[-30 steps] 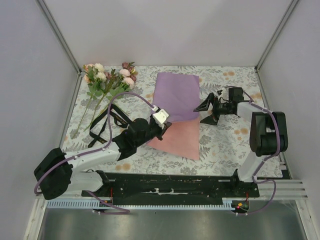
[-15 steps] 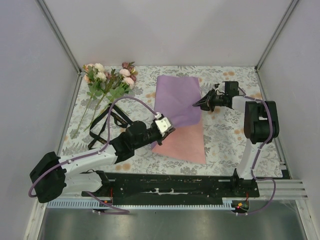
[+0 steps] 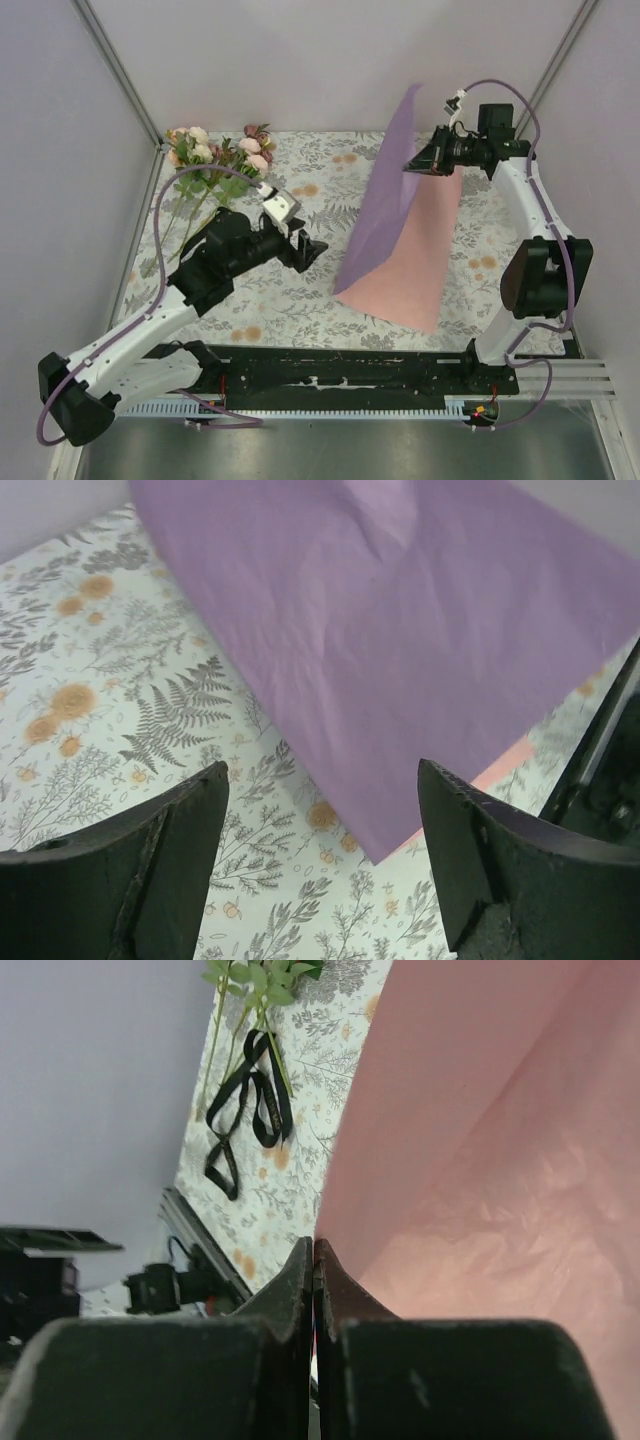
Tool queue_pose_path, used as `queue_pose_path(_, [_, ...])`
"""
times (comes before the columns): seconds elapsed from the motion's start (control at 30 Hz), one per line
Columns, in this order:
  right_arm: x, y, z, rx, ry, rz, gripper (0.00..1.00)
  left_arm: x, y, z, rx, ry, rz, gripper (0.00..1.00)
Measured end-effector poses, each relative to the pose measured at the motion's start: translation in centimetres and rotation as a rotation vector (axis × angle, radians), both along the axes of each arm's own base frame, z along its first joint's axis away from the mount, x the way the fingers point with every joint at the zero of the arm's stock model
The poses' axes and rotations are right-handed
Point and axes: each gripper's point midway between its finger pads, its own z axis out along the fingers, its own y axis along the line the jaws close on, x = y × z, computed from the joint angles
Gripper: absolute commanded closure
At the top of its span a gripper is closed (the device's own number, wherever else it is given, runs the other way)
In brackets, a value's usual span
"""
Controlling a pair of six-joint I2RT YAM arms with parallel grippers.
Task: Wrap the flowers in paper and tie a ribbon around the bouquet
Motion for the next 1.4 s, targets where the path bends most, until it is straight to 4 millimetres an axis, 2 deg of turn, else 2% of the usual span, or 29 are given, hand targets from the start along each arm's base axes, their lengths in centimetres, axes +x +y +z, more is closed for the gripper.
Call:
queue_pose_path(0.07, [-0.6, 0.6, 2.5, -0.071, -0.108, 0.040, 1.00, 0.6, 1.6, 2.0, -0.058, 0.031, 0.065, 0.17])
queue_pose_path(0.1, [-1.0, 1.2, 3.0, -0.099, -0.141, 0.063, 1.00, 1.1, 2.4, 2.5, -0.078, 0.053, 0.101, 0.17])
queue_pose_path(0.17, [-2.3, 3.1, 3.4, -0.163, -0.190, 0.137, 1.00, 3.0, 4.8, 2.4, -0.129, 0.133, 0.203, 0.18])
queue_pose_path(0.23, [-3.5, 5.7, 2.8, -0.226, -0.215, 0.227, 1.00, 5.2, 7.7, 1.3, -0.171, 0.226, 0.330, 0.19])
queue_pose_path(0.3, [-4.3, 8.2, 1.4, -0.285, -0.226, 0.308, 1.00, 6.8, 10.4, -0.7, -0.205, 0.324, 0.439, 0.20])
queue_pose_path(0.43, [-5.0, 13.0, -2.4, -0.403, -0.240, 0.440, 1.00, 8.0, 13.6, -4.6, -0.264, 0.494, 0.535, 0.21])
queue_pose_path(0.57, [-5.4, 17.1, -7.3, -0.479, -0.199, 0.533, 1.00, 9.1, 16.7, -6.8, -0.319, 0.604, 0.598, 0.23])
queue_pose_path(0.63, [-5.6, 18.4, -9.7, -0.493, -0.164, 0.558, 1.00, 9.4, 17.6, -7.5, -0.331, 0.633, 0.612, 0.23])
queue_pose_path(0.7, [-5.9, 19.4, -12.2, -0.499, -0.111, 0.574, 1.00, 9.5, 18.0, -8.1, -0.334, 0.656, 0.613, 0.21])
queue_pose_path(0.73, [-5.9, 19.7, -13.5, -0.498, -0.078, 0.572, 1.00, 9.4, 17.9, -8.4, -0.329, 0.670, 0.599, 0.13])
queue_pose_path(0.77, [-5.8, 19.9, -14.4, -0.496, -0.051, 0.566, 1.00, 9.1, 17.6, -8.7, -0.323, 0.688, 0.580, 0.11])
queue_pose_path(0.83, [-5.4, 20.3, -15.9, -0.483, -0.013, 0.546, 1.00, 8.6, 17.1, -9.1, -0.312, 0.717, 0.549, 0.09])
queue_pose_path(0.9, [-4.6, 20.7, -16.4, -0.445, 0.015, 0.511, 1.00, 8.0, 16.7, -9.5, -0.309, 0.742, 0.518, 0.08])
queue_pose_path(1.0, [-2.5, 21.5, -15.2, -0.347, 0.004, 0.439, 0.86, 6.9, 16.2, -10.3, -0.305, 0.774, 0.480, 0.07])
queue_pose_path(1.03, [-1.7, 21.8, -14.5, -0.313, -0.012, 0.421, 0.76, 6.6, 16.1, -10.7, -0.301, 0.787, 0.474, 0.07])
queue_pose_path(1.07, [-1.0, 22.1, -13.8, -0.284, -0.028, 0.414, 0.51, 6.3, 16.0, -11.0, -0.295, 0.797, 0.469, 0.07])
queue_pose_path(1.13, [0.6, 22.9, -12.5, -0.234, -0.073, 0.410, 0.14, 5.8, 16.0, -11.4, -0.280, 0.808, 0.462, 0.06])
queue_pose_path(1.17, [1.3, 23.1, -12.0, -0.211, -0.098, 0.412, 0.02, 5.7, 16.1, -11.5, -0.266, 0.804, 0.456, 0.06])
queue_pose_path(1.3, [0.8, 22.9, -11.4, -0.196, -0.137, 0.475, 0.02, 5.4, 16.5, -11.3, -0.184, 0.768, 0.427, 0.06])
queue_pose_path(1.4, [-1.4, 21.0, -11.6, -0.222, -0.101, 0.515, 0.02, 6.2, 17.0, -10.6, -0.117, 0.706, 0.397, 0.05])
